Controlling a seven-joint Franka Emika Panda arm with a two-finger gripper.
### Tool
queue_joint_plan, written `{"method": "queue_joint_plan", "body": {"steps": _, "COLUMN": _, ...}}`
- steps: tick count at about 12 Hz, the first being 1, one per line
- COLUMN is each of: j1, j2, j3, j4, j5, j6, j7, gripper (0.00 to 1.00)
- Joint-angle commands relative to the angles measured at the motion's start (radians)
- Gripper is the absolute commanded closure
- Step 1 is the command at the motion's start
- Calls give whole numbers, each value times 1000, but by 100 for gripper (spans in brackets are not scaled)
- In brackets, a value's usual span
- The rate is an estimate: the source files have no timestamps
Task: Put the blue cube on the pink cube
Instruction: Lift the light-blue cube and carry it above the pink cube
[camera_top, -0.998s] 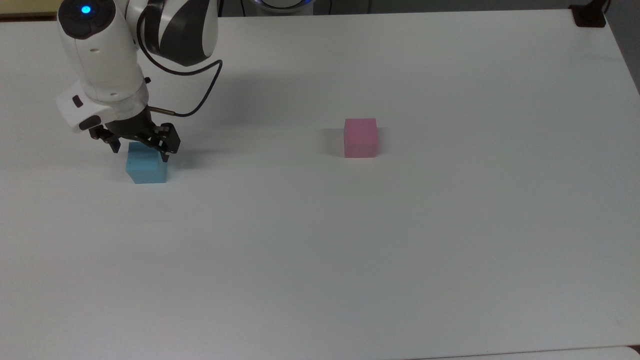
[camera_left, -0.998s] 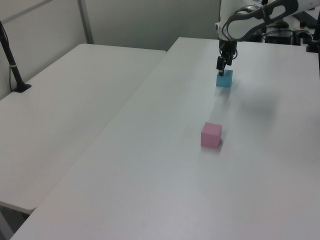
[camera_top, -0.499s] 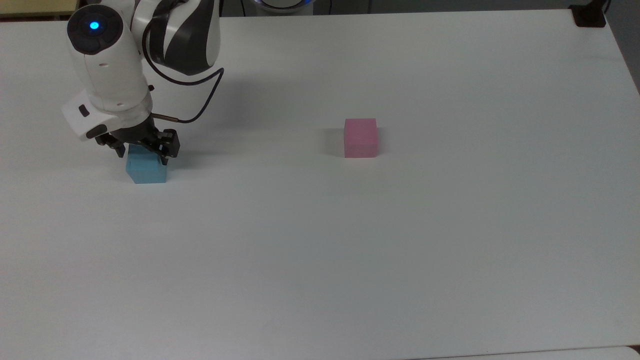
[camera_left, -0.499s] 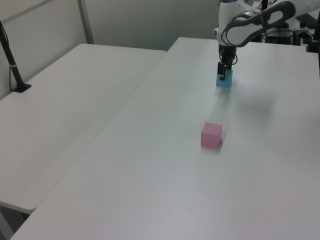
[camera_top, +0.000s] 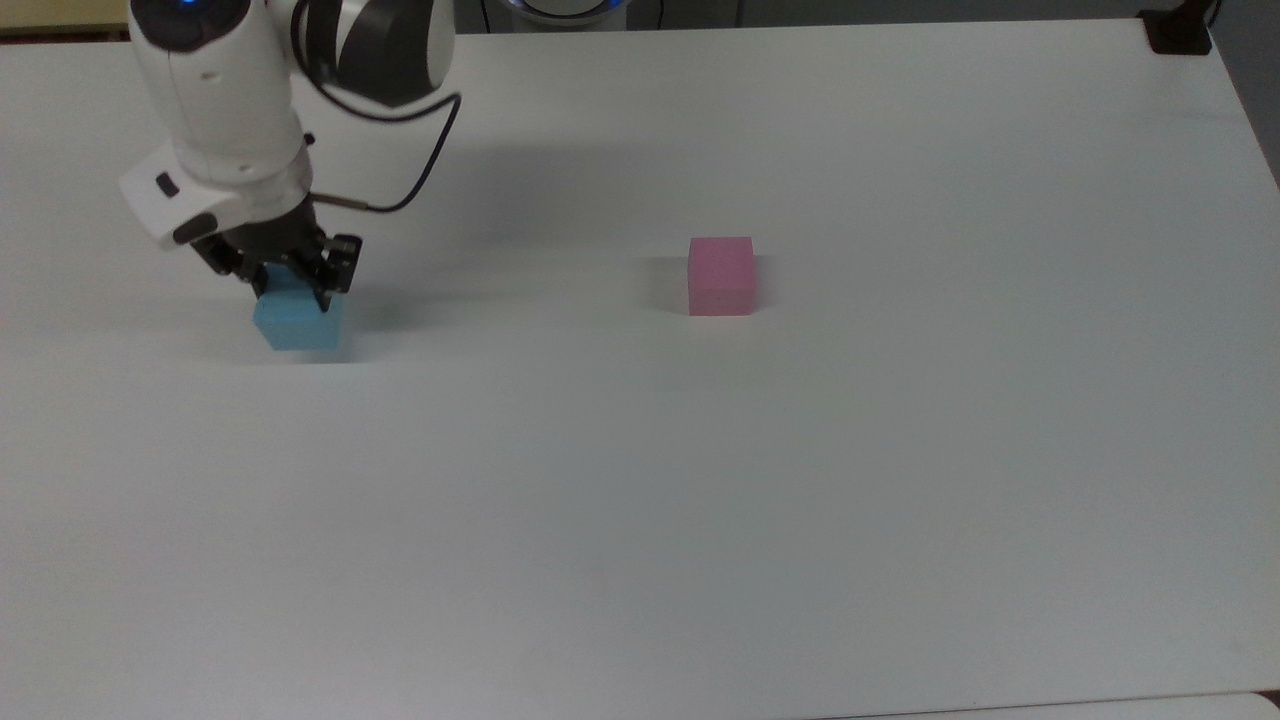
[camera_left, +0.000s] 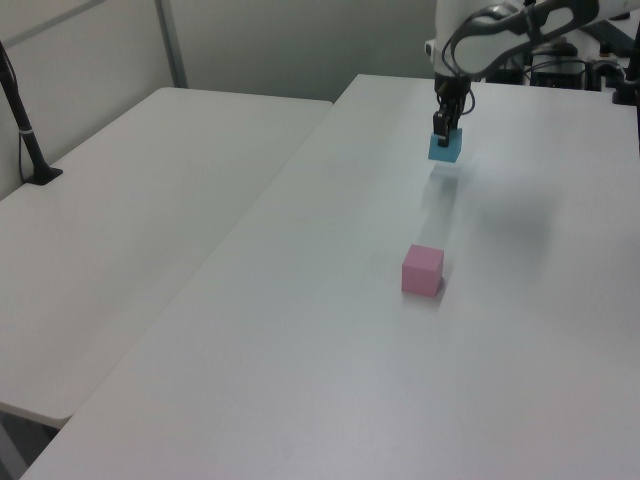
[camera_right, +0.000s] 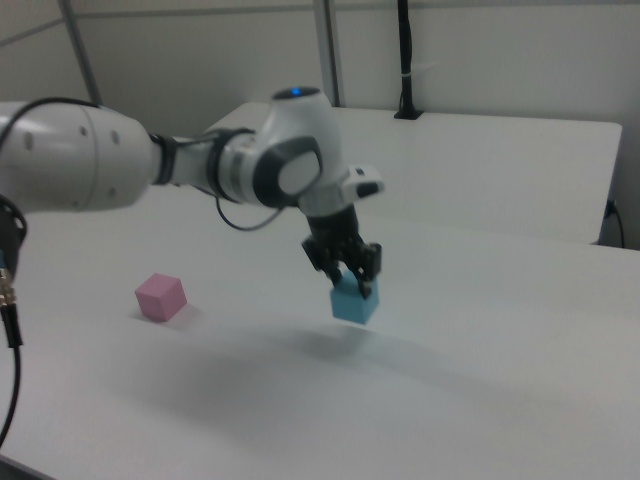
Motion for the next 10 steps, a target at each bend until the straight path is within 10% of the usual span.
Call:
{"method": "queue_joint_plan", "body": {"steps": 1, "j1": 28, "j2": -186, "j3": 104, "j4": -34, "j5": -2, "j6": -187, "j7": 93, "gripper": 54}}
{"method": "queue_joint_plan", "body": {"steps": 5, "j1": 61, "j2": -231, "j3": 320, "j4": -34, "j5": 11, "j6": -284, "j7": 314, "gripper": 54}}
{"method": "queue_joint_plan", "body": {"steps": 10, "j1": 217, "j2": -176, "j3": 358, "j4": -54, "j5": 57, "j6": -237, "j7": 503, "gripper": 54}}
